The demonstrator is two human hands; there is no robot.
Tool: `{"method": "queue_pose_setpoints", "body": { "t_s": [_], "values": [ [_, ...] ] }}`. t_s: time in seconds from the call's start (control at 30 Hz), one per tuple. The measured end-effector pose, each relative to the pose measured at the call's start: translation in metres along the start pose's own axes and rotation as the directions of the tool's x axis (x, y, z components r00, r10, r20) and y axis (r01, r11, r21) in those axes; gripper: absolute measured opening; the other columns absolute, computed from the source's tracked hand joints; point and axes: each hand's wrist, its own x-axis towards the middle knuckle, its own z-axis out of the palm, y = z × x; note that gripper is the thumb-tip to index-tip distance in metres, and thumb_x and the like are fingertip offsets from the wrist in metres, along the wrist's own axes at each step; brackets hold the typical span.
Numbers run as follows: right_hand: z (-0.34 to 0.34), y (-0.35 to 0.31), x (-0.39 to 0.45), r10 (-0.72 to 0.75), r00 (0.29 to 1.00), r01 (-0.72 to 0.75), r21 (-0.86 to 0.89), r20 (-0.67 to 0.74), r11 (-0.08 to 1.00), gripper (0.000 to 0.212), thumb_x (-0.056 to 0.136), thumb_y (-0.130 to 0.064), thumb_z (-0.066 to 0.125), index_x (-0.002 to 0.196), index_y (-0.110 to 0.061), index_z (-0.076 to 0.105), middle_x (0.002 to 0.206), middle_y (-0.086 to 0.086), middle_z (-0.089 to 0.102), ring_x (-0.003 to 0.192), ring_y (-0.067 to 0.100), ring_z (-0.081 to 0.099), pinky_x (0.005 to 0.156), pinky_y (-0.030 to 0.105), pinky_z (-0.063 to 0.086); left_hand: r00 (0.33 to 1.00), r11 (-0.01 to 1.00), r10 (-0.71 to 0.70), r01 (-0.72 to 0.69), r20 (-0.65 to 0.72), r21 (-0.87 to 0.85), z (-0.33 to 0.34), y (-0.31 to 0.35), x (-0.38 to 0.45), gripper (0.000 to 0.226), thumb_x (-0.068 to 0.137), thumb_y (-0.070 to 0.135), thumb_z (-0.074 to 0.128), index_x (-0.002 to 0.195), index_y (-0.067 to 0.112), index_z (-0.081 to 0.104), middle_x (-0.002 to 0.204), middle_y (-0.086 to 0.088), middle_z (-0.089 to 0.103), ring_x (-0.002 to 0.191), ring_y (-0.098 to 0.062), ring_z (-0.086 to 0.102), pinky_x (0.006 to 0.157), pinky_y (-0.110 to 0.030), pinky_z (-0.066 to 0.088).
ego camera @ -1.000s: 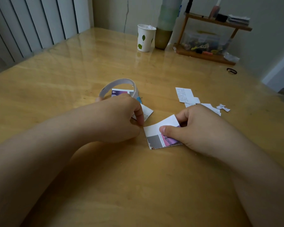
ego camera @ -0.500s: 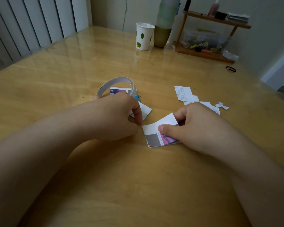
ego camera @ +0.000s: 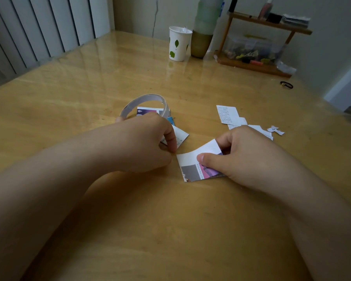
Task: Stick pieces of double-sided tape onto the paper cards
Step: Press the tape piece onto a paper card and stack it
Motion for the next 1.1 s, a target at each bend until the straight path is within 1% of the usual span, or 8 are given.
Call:
{"method": "queue_pose_setpoints", "body": {
  "t_s": [0.13,0.33,0.47,0.6,0.7,0.9,1.0,1.1],
  "values": [
    [0.001,0.000,0.000,-0.008,1.000,0.008,-0.006,-0.008,1.000,0.023,0.082,-0.046,0.065,0.074,-0.026,0.073,0.071,0.001,0.069,0.050,0.006,0.047,0.041,0.017,0.030,1.000,1.000,-0.004,0.004,0.003,-0.013,0.000,0.000,0.000,0.017,0.088,0.026,0.054,0.078,0.039,0.053,0.085,0.024,0.043,0.094,-0.006,0.045,0.086,-0.025,0.028],
    [0.001,-0.001,0.000,-0.011,1.000,0.011,-0.015,-0.012,1.000,0.026,0.083,-0.045,0.064,0.074,-0.022,0.073,0.073,0.005,0.069,0.050,0.007,0.046,0.045,0.020,0.031,1.000,1.000,-0.002,0.002,-0.013,-0.022,0.001,0.000,-0.001,0.017,0.087,0.025,0.055,0.077,0.039,0.053,0.086,0.025,0.044,0.091,-0.007,0.044,0.088,-0.025,0.028],
    [0.002,0.000,0.000,-0.018,1.000,0.018,-0.023,-0.016,1.000,0.027,0.082,-0.045,0.064,0.074,-0.021,0.073,0.072,0.006,0.068,0.048,0.007,0.044,0.042,0.018,0.029,0.999,1.000,0.017,-0.018,-0.031,-0.023,0.003,0.000,0.000,0.014,0.087,0.026,0.054,0.079,0.038,0.055,0.086,0.023,0.047,0.090,-0.005,0.048,0.086,-0.026,0.032],
    [0.002,0.001,0.001,-0.033,0.999,0.032,-0.028,-0.020,0.999,0.026,0.082,-0.044,0.065,0.074,-0.020,0.073,0.072,0.008,0.068,0.046,0.007,0.041,0.039,0.017,0.027,0.997,0.999,0.029,-0.030,-0.078,-0.019,0.008,0.000,0.001,0.009,0.086,0.037,0.057,0.077,0.036,0.055,0.082,0.021,0.048,0.078,0.003,0.046,0.084,-0.027,0.026],
    [0.003,0.001,0.001,-0.033,0.999,0.032,-0.044,-0.023,0.999,0.026,0.082,-0.044,0.064,0.077,-0.020,0.073,0.074,0.007,0.069,0.047,0.008,0.043,0.041,0.019,0.028,0.995,0.999,0.034,-0.034,-0.089,0.005,0.011,0.000,0.003,0.016,0.082,0.048,0.059,0.077,0.035,0.054,0.079,0.022,0.047,0.074,0.008,0.042,0.085,-0.027,0.024],
    [0.002,0.003,0.002,-0.036,0.999,0.035,-0.026,-0.028,0.999,0.026,0.081,-0.045,0.065,0.077,-0.021,0.074,0.073,0.005,0.069,0.046,0.006,0.042,0.040,0.017,0.028,0.994,0.999,0.037,-0.035,-0.101,0.026,0.014,-0.001,0.006,0.019,0.080,0.050,0.061,0.076,0.034,0.052,0.079,0.023,0.045,0.074,0.007,0.041,0.087,-0.028,0.021],
    [-0.003,0.006,0.002,-0.023,0.999,0.023,0.008,-0.024,1.000,0.026,0.080,-0.047,0.066,0.078,-0.022,0.075,0.070,0.000,0.069,0.047,0.004,0.045,0.040,0.015,0.030,0.995,0.999,0.034,-0.033,-0.091,0.013,0.014,-0.001,0.007,0.019,0.080,0.050,0.062,0.077,0.034,0.052,0.081,0.022,0.047,0.076,0.007,0.042,0.087,-0.028,0.022],
    [-0.009,0.011,0.004,-0.015,0.999,0.016,0.021,-0.040,1.000,0.026,0.080,-0.045,0.067,0.072,-0.021,0.072,0.053,-0.009,0.059,0.045,0.001,0.046,0.040,0.011,0.031,0.995,0.999,0.033,-0.033,-0.094,0.008,0.015,-0.001,0.006,0.019,0.081,0.050,0.062,0.077,0.034,0.053,0.081,0.021,0.048,0.076,0.007,0.043,0.087,-0.028,0.022]
  ]
}}
